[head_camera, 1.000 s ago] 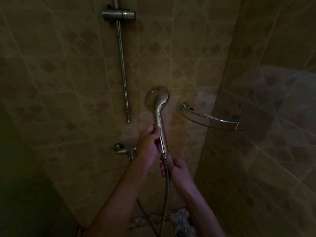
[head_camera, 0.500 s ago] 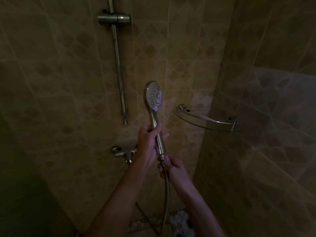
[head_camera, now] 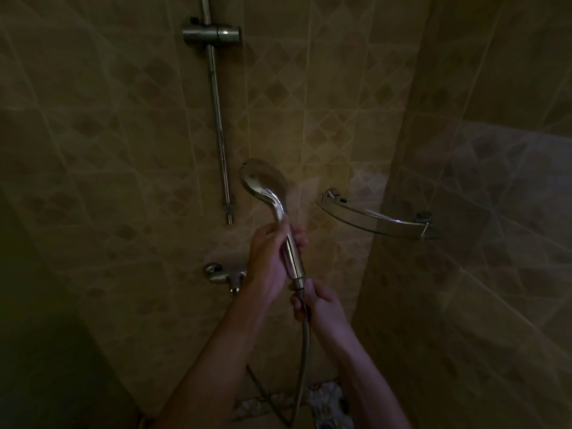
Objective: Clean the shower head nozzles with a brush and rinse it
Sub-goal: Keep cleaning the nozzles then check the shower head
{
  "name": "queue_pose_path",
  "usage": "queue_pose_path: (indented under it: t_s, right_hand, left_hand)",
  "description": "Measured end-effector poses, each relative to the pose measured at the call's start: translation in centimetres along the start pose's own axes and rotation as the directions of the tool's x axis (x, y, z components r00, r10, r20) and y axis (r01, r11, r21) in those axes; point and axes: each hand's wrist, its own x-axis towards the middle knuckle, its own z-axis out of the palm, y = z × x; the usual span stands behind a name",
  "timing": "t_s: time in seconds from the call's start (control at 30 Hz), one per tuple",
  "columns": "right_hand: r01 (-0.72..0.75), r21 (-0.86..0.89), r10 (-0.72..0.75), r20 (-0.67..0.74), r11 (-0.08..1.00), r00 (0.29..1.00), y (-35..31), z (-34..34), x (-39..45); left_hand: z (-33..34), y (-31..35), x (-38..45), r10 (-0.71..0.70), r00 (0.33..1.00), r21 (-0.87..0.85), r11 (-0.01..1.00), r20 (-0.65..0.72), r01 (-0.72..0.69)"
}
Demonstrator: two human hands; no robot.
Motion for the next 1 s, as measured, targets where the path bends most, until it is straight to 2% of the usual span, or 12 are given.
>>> queue_pose_path:
  t_s: [0.1,0.23,0.43,0.53,0.7,0.9,1.0]
  right_hand:
    - [0.013,-0.026,-0.012,0.017,1.0,1.0,0.2,0.0,-0.3]
    - [0.03,-0.04,-0.03,0.012,0.999,0.999,0.4,-0.4,-0.3]
    - [0.031,0.006,-0.031,0.01,1.0,0.999,0.7,-0.9,-0.3]
    - [0.022,0.04,-0.023,0.039,0.999,0.999,0.9,-0.9,-0.4]
    - [0.032,0.007,-0.032,0.05,0.999,0.998,1.2,-1.4,-0.8]
    - [0.01,-0.02,-0.009,0.048,1.0,0.999,1.7,-2.2,-0.8]
    - [0.002,-0.002,-0.002,0.05,1.0,0.999,2.0,-2.7,-0.7]
  left_hand:
    - [-0.4,-0.4,-0.1,0.066,0.998,0.098,0.993,-0.012,-0.065]
    - [-0.6,-0.2,0.2,0.037,0.999,0.07,0.997,-0.017,-0.036]
    - [-0.9,-0.5,0.0,-0.112,0.975,-0.125,0.982,0.193,0.138]
    - [-1.0,-1.0,-0.4,-0.15,0.965,-0.239,0.95,0.216,0.201]
    - [-0.1,-1.1,-0.6,-0.126,0.978,-0.096,0.985,0.168,0.143]
    - [-0.6,-1.7,-0.6,-0.082,0.993,-0.079,0.993,0.088,0.089]
    - [-0.8,-1.9,-0.4,-0.076,0.992,0.0,0.997,0.101,0.076]
